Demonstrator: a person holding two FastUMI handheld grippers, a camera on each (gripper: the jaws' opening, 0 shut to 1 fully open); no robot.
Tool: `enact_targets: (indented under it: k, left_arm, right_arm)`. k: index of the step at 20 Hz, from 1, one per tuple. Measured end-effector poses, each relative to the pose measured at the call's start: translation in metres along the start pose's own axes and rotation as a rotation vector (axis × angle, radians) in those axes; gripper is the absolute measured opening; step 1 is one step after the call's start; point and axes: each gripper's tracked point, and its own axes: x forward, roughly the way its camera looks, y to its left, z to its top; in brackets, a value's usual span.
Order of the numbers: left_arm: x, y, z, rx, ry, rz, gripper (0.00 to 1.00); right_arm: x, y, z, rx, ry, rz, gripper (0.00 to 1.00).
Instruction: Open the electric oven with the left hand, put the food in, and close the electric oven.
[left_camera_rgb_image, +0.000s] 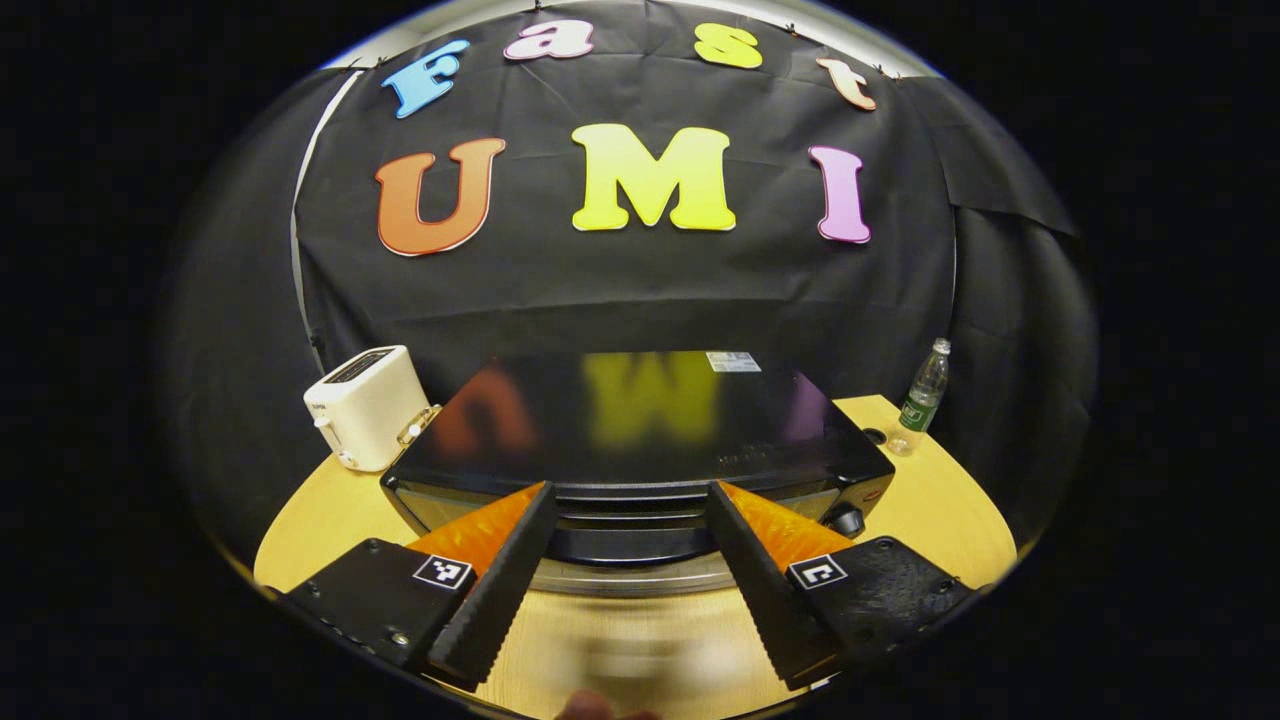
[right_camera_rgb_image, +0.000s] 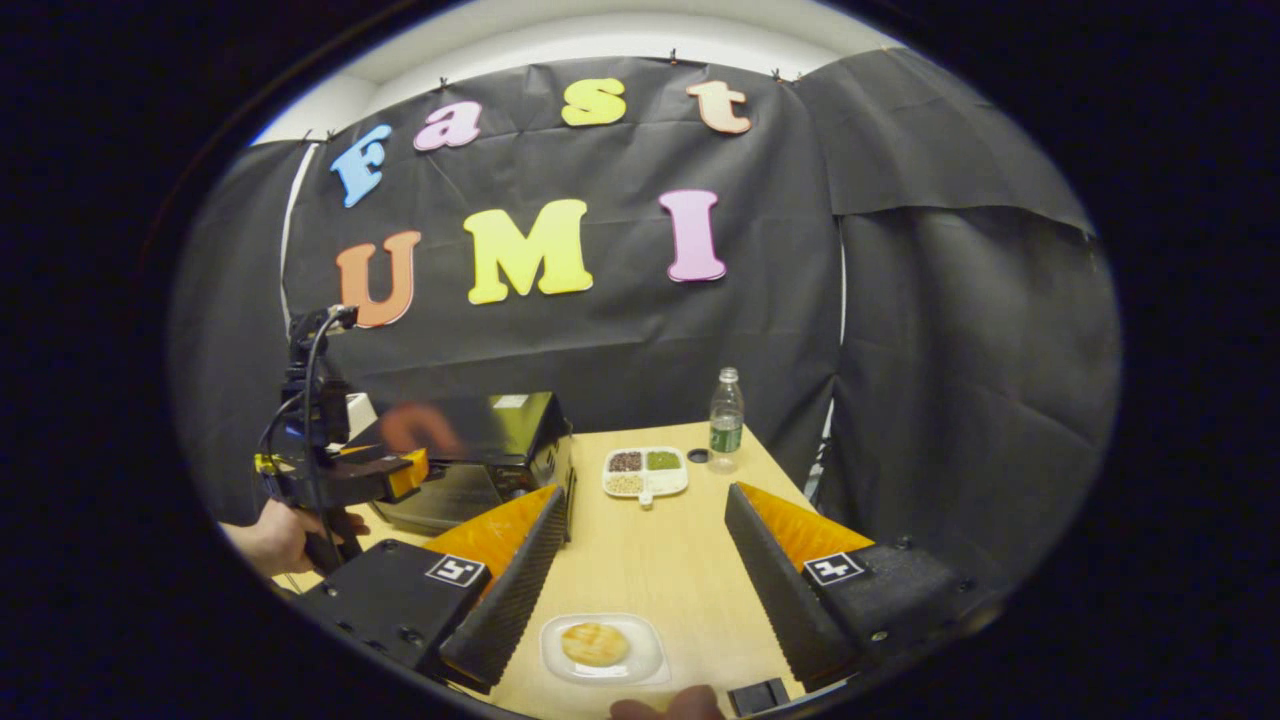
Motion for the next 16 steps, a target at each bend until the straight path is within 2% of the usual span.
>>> enact_targets:
  k: [4,16]
  left_arm:
    - [-0.021,0.000,-0.017,-0.008,0.040,-0.007,1.00]
    - [-0.071,0.000,-0.091,-0.037,0.143,-0.043,0.99]
  right_arm:
    - [-0.014,-0.001,-0.006,0.018,0.005,-0.015,0.98]
    - [-0.069,0.004,-0.029,-0.045,0.023,-0.034,0.99]
